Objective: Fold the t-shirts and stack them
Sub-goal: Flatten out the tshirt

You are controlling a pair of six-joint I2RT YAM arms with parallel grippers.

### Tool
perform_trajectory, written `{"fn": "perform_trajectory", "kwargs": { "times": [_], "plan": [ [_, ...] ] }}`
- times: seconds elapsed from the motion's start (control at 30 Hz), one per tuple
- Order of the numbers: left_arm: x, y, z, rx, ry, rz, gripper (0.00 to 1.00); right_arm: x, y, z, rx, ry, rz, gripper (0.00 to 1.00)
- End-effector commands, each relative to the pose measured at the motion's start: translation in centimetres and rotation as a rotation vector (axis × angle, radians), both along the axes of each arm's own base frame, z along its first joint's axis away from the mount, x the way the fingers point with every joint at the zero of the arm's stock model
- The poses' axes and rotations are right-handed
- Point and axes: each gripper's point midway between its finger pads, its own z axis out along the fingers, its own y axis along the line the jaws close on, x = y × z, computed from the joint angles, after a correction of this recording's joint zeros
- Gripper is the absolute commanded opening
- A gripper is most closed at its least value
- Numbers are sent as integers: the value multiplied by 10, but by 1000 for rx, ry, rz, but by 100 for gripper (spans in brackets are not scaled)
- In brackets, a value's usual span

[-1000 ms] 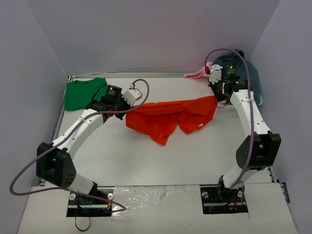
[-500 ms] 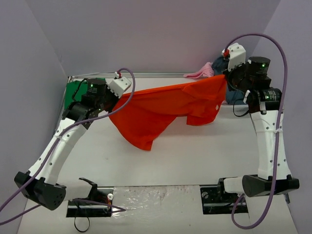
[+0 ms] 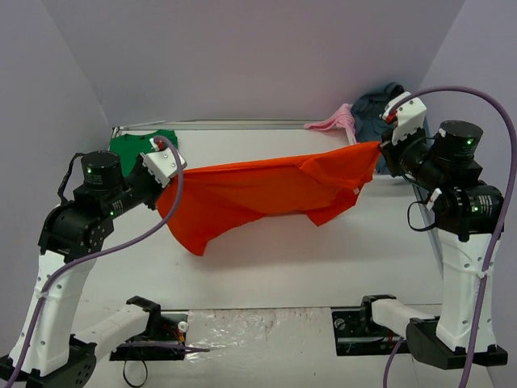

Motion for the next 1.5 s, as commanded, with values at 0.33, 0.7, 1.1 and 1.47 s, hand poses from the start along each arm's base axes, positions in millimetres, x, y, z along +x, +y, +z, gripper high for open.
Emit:
{"fn": "perform_trajectory", "kwargs": {
  "times": [0.33, 0.7, 1.1, 1.47],
  "plan": [
    [23, -24, -137, 26, 316, 1, 2, 50, -11, -148, -70, 337, -50, 0],
    [-59, -111, -206, 67, 620, -503, 20, 78, -16, -222, -83, 519, -103, 0],
    [-75, -106, -243, 205, 695, -589, 84, 93, -14, -242, -71, 575, -129, 0],
    [-74, -88, -277, 292, 664, -557, 86, 90, -20, -253, -94, 600, -156, 0]
  ]
}}
